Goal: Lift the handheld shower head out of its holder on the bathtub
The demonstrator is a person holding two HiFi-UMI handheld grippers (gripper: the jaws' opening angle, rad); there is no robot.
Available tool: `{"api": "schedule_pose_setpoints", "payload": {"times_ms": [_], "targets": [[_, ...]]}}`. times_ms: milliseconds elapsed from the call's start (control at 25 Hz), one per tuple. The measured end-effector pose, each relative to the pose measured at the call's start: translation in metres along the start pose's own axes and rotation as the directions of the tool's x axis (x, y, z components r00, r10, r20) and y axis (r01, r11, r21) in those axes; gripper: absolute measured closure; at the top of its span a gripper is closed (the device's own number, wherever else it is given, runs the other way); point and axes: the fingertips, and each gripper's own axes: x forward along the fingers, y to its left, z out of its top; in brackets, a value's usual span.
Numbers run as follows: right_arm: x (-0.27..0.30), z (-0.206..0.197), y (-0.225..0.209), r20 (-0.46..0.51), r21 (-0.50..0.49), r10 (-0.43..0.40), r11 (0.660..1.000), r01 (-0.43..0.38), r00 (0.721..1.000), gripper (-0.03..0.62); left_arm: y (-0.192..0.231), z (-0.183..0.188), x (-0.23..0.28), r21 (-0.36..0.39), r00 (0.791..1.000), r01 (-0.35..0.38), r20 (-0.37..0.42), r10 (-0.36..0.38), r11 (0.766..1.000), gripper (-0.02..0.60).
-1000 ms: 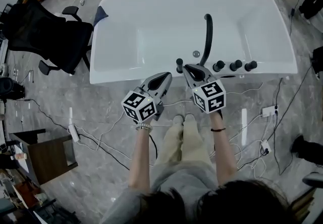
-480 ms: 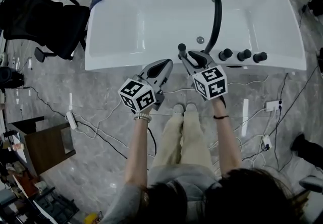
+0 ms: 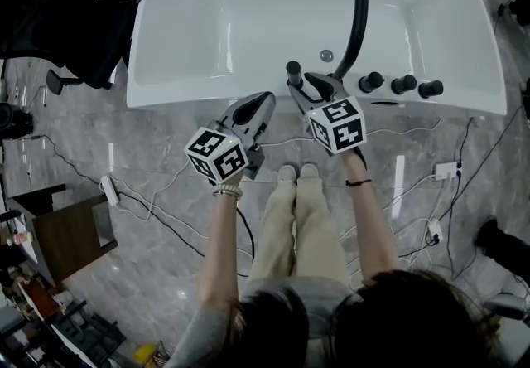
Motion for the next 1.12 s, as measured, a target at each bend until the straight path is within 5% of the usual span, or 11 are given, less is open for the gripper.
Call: {"api": "schedule_pose_setpoints", "payload": {"times_ms": [800, 1120], "targets": [[0.041, -0.003, -0.010, -0.011, 0.036, -0.018, 0.999, 0.018, 1.000, 0.428, 0.023, -0.010, 0.002, -0.017, 0.999, -0.049, -0.020, 0.048, 0.999, 0.577], [0.040, -0.004, -0.009, -0.037, -0.022, -0.050, 0.999, 0.049, 0.998, 0.445, 0.023, -0.017, 0.003, -0.024, 0.998, -0.053, -0.044, 0.052, 0.998, 0.577]]}}
